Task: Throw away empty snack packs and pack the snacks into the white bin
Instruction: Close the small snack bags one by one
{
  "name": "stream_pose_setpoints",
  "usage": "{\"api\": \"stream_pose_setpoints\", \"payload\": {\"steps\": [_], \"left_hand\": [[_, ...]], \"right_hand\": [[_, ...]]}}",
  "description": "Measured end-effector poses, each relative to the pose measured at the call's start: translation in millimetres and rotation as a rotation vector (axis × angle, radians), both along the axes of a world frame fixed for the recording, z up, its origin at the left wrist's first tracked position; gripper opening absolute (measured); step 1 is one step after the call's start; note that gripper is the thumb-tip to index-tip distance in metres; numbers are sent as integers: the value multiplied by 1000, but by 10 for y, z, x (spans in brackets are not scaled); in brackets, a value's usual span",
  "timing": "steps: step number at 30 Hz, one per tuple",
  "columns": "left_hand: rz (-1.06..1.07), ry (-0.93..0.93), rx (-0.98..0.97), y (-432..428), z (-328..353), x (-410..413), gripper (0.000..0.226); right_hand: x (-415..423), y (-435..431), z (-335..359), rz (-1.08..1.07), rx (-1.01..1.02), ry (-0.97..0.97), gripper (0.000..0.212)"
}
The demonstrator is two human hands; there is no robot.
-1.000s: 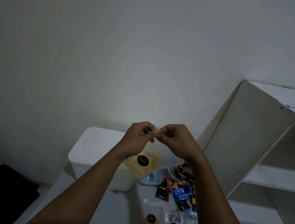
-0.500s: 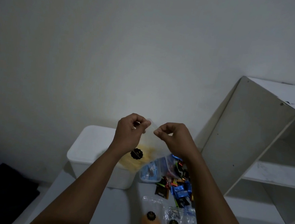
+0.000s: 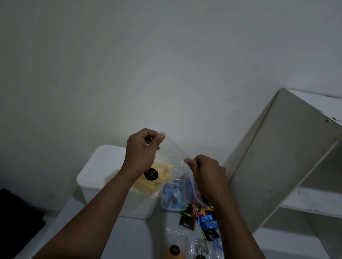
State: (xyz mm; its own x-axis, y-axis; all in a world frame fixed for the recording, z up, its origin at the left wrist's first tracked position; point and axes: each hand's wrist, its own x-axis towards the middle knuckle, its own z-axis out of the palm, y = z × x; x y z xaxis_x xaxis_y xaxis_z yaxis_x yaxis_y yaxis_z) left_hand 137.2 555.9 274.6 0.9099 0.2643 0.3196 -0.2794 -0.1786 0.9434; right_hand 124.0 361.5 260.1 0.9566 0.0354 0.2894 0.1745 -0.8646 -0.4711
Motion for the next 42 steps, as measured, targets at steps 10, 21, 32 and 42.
{"api": "stream_pose_setpoints", "payload": {"steps": [10, 21, 32, 42], "left_hand": [[-200, 72, -34, 101, 34, 14, 12], [-245, 73, 0, -68, 21, -41, 8], [-309, 228, -99, -185, 33, -96, 14], [-353, 263, -191, -287, 18, -119, 24]], "right_hand": [[-127, -24, 49, 191, 542, 237, 40], [-139, 77, 328, 249, 766, 284, 20], [-96, 210, 180, 117, 726, 93, 19], [-80, 217, 71, 86, 647, -4, 22]]}}
